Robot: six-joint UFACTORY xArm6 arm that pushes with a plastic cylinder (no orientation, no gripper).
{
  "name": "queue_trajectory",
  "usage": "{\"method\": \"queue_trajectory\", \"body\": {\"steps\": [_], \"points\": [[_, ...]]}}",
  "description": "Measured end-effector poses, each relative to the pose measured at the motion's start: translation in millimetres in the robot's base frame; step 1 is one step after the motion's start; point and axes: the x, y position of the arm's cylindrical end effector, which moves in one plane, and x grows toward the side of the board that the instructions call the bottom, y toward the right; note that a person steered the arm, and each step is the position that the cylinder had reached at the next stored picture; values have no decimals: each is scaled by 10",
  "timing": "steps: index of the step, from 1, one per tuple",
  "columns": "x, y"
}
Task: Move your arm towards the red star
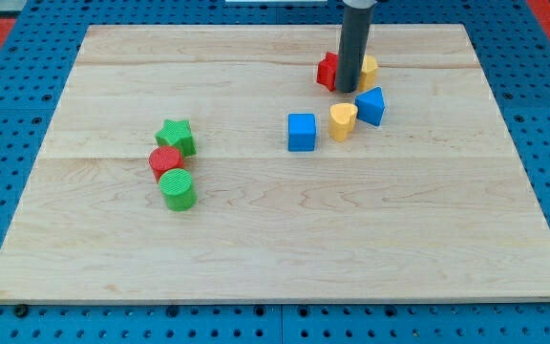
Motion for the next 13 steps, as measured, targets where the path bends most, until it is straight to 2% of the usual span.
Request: {"method": "queue_trajectory", "body": {"steps": [1, 3, 4, 5, 6, 7, 8, 9, 11, 12, 13], "points": [[-207, -342], [-235, -859], [-361, -1405], [-666, -1532], [-986, -948], [-1207, -106], [-1209, 322], [-1035, 133], [-867, -977], [-819, -1088], [-953, -882]]}}
